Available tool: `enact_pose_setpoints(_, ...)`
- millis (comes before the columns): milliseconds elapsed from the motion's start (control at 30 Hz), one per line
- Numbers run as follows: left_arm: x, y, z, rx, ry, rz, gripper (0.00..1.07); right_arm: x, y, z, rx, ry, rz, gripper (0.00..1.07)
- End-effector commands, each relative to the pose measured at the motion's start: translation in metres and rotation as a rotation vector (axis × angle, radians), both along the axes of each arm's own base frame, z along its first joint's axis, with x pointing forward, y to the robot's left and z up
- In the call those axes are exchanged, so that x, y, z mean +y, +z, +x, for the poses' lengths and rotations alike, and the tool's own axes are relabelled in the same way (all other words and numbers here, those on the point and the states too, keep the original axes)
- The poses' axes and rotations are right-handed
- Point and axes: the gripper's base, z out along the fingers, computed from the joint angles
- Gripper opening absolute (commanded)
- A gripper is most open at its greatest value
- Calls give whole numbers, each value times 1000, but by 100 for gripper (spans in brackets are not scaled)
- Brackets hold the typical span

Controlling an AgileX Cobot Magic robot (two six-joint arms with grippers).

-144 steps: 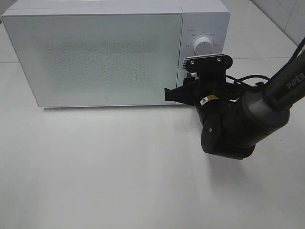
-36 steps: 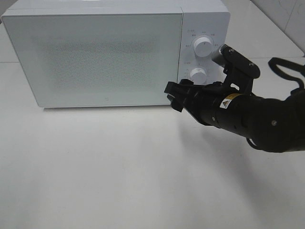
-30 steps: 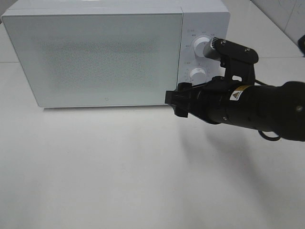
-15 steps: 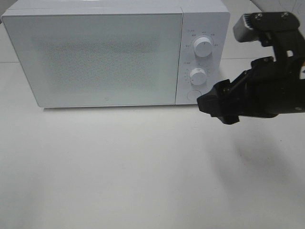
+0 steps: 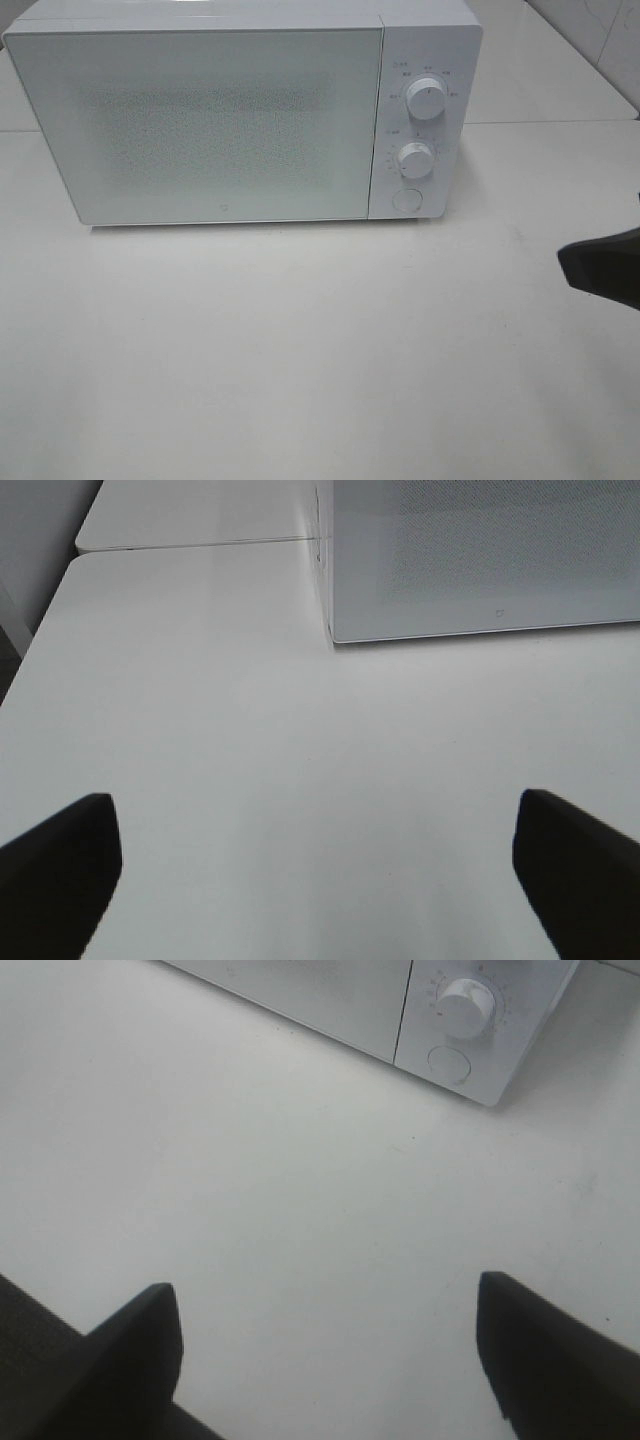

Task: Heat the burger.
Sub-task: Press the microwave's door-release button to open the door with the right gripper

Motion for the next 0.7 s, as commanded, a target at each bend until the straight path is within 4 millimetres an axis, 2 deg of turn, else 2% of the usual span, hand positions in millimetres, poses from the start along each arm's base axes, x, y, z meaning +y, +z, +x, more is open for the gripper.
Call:
enact_pose_setpoints(33, 0, 0, -3, -29, 6, -3, 100, -13, 5, -18, 14, -17, -19, 78)
enact_pose_setpoints(300, 0, 0, -3, -29, 6, -3, 100, -32, 6, -47, -30, -52, 12, 76)
enact_pose_setpoints(500, 0, 0, -3, -29, 6, -3, 100, -55, 4, -71, -151, -206, 52, 76)
enact_pose_setpoints(700, 0, 0, -3, -29, 6, -3, 100, -66, -3, -89, -232, -321, 86, 76)
